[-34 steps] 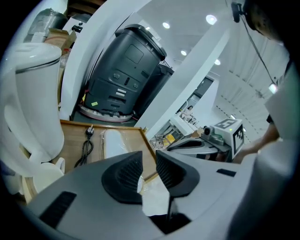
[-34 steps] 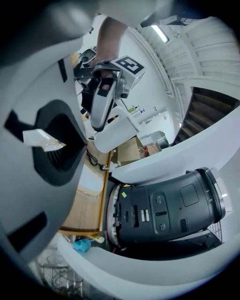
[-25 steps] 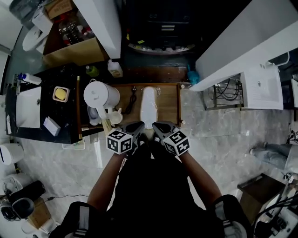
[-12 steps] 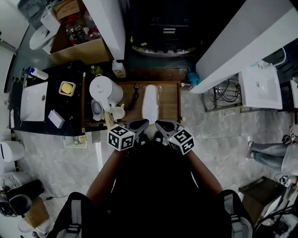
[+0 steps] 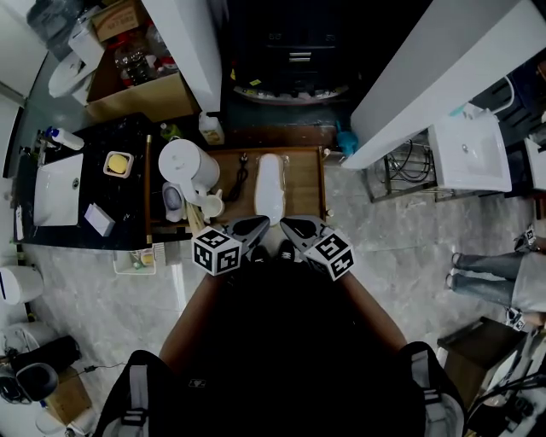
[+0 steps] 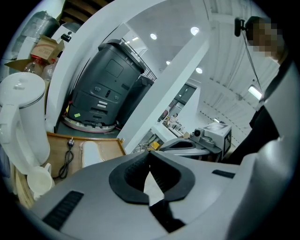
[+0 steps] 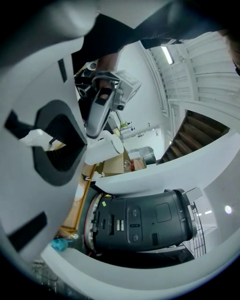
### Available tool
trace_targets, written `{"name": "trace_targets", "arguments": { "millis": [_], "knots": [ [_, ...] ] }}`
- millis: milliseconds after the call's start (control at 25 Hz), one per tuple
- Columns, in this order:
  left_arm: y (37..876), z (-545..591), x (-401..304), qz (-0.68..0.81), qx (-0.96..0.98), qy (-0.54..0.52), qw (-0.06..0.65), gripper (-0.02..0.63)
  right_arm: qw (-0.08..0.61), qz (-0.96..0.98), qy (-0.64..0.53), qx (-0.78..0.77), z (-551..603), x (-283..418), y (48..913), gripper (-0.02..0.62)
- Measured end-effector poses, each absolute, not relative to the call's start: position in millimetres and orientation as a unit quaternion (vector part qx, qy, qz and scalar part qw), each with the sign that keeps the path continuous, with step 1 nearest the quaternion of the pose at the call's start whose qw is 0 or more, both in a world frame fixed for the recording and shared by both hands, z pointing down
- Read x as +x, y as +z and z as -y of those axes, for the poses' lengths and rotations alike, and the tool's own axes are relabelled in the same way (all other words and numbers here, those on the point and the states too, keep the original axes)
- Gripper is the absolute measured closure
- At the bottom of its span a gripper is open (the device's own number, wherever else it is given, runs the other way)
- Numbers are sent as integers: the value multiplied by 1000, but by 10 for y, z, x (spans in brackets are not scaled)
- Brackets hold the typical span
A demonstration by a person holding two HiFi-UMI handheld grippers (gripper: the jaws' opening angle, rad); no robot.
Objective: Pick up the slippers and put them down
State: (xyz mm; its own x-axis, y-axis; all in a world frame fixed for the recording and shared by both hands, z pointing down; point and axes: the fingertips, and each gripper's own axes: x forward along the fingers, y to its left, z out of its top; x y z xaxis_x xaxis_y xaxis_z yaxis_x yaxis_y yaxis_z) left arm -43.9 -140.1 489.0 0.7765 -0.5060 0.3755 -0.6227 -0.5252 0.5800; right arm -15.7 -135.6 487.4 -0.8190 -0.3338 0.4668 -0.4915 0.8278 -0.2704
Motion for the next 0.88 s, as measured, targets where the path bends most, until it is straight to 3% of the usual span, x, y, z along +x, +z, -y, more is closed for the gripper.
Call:
{"name": "trace_targets", "arguments": {
  "millis": [880],
  "knots": [
    [4898,1322,-522,318,870,83,366,594,204,934,191,223,1304,-280,4878,588]
  ]
}}
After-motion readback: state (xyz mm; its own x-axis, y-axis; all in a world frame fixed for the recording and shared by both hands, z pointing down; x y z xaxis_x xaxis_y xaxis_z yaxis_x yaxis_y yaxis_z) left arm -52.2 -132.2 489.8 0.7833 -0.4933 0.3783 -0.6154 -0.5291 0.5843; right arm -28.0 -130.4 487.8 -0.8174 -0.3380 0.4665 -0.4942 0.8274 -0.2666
